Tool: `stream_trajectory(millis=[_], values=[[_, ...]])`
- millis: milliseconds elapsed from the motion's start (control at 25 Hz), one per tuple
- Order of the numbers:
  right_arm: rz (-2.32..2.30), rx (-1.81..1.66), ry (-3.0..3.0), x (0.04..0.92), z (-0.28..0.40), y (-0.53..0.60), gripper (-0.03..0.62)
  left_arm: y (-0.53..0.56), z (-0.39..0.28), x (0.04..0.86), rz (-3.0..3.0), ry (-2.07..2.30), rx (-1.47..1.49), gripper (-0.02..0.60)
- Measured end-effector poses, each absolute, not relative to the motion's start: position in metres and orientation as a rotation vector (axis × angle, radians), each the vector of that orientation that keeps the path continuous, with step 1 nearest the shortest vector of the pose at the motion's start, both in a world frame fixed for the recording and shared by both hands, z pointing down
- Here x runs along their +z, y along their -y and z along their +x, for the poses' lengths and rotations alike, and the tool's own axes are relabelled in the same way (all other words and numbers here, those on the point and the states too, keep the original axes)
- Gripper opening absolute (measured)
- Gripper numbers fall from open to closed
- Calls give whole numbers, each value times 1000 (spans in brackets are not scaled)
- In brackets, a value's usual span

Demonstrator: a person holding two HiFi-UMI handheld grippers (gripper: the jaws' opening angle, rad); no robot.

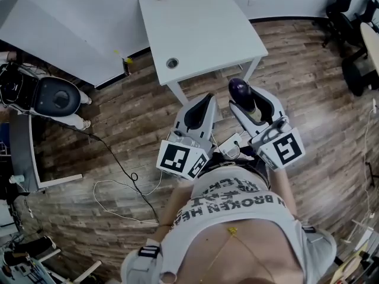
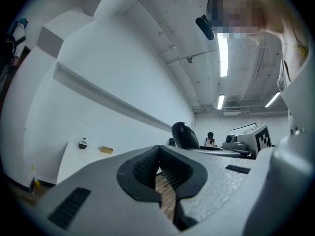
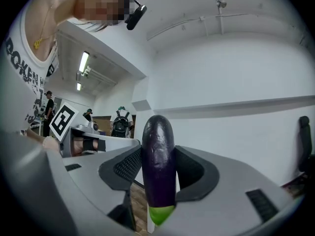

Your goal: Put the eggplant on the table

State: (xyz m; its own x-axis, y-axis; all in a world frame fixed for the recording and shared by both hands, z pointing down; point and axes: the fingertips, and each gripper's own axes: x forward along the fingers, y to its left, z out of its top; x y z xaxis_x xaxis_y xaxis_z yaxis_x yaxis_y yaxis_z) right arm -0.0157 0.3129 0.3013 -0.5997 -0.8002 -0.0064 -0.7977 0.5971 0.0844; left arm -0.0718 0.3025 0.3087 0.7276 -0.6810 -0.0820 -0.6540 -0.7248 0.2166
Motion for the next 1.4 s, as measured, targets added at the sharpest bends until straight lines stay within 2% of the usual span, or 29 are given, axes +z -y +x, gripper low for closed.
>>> stream_trajectory(millis=[840, 1400], values=[[1311, -52, 2794, 317, -42, -243, 207, -239, -102, 322, 2679, 1156, -202, -2], [1241, -30, 2858, 314, 24, -115, 208, -115, -27, 316, 2674, 1223, -171, -2]])
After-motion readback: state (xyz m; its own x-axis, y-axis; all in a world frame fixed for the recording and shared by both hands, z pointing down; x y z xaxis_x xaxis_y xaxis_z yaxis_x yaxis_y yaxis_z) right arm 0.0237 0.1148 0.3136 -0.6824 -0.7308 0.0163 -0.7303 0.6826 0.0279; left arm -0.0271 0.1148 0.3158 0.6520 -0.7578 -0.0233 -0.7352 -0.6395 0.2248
